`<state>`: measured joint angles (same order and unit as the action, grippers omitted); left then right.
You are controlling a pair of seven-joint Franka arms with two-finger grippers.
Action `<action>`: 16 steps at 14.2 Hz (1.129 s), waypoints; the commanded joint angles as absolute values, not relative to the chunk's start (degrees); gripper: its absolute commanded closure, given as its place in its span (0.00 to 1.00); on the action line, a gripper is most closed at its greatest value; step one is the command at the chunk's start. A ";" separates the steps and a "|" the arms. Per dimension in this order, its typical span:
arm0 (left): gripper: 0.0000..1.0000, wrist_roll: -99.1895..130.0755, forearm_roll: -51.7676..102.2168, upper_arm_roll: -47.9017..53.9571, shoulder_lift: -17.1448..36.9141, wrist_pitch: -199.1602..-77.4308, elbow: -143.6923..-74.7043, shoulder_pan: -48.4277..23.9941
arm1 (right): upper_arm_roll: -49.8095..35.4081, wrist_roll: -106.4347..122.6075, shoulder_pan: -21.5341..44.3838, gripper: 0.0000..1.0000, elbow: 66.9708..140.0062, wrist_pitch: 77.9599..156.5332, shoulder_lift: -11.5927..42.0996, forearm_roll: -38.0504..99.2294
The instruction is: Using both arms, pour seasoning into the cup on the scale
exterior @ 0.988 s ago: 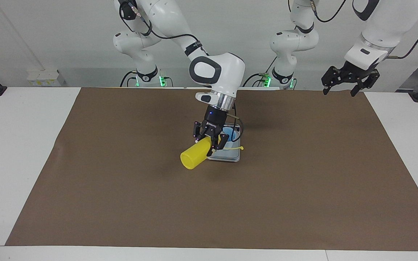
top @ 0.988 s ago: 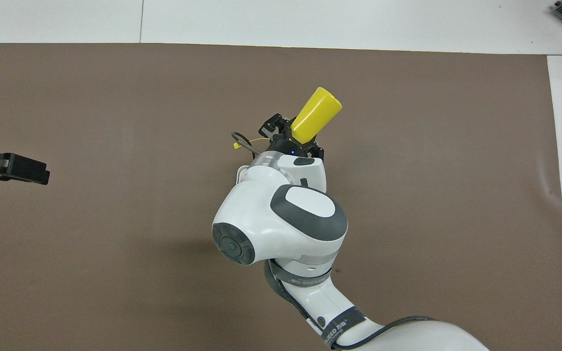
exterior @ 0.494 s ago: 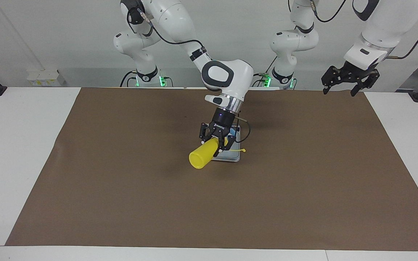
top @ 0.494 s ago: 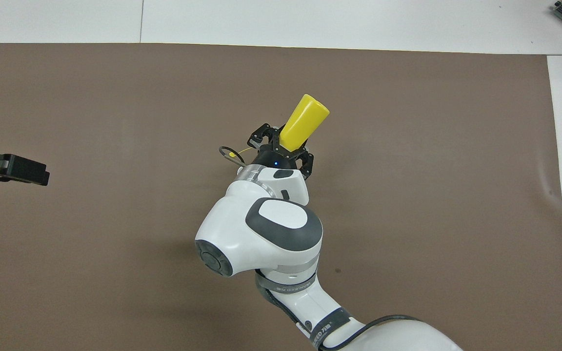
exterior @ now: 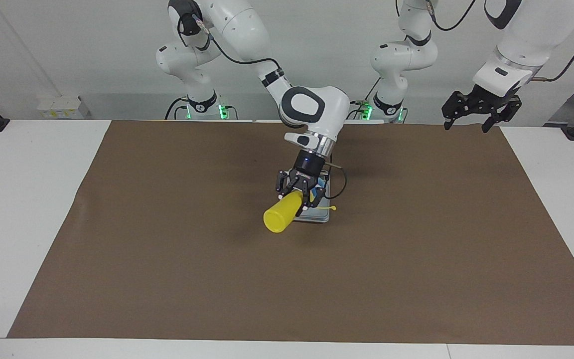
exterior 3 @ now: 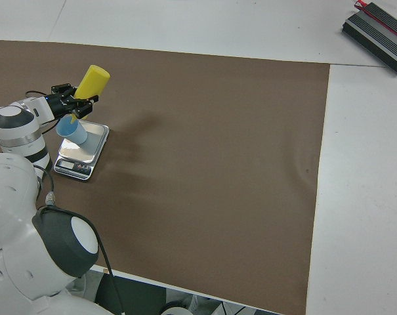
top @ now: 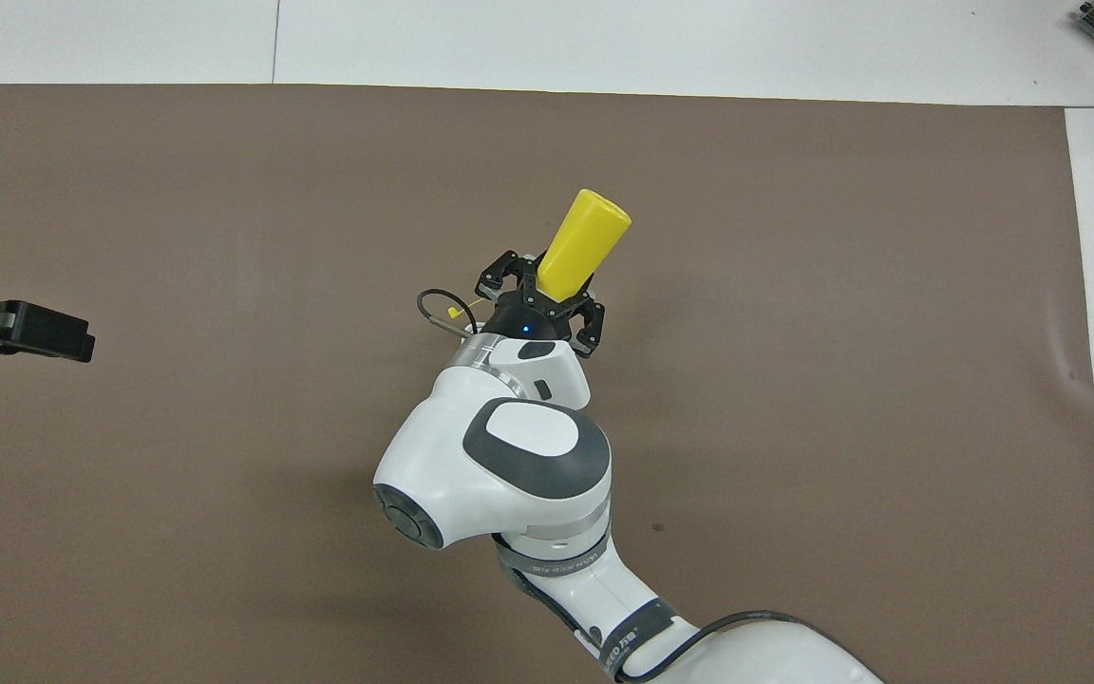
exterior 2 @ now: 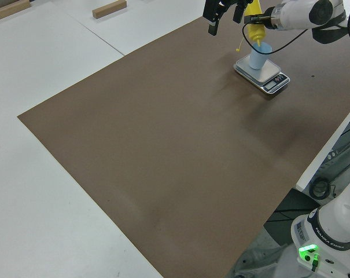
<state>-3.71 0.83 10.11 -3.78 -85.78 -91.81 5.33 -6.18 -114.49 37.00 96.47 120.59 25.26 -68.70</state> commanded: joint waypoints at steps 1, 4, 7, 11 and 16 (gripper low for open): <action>0.00 -4.13 -0.18 10.28 -4.04 -85.43 -92.11 5.80 | -6.50 -114.70 37.09 1.00 96.33 119.53 24.79 -70.32; 0.00 -4.13 -0.18 10.28 -4.04 -85.43 -92.11 5.80 | -6.68 -114.43 37.09 1.00 96.24 119.44 24.26 -68.13; 0.00 -4.13 -0.18 10.28 -4.04 -85.43 -92.02 5.80 | -7.12 -114.35 36.48 1.00 96.33 120.49 22.16 -61.19; 0.00 -4.13 -0.18 10.28 -4.04 -85.43 -92.11 5.80 | -7.21 -113.64 34.28 1.00 96.42 121.29 18.64 -48.98; 0.00 -4.13 -0.18 10.28 -4.04 -85.43 -92.11 5.80 | -7.21 -113.47 30.07 1.00 96.42 120.85 14.07 -29.84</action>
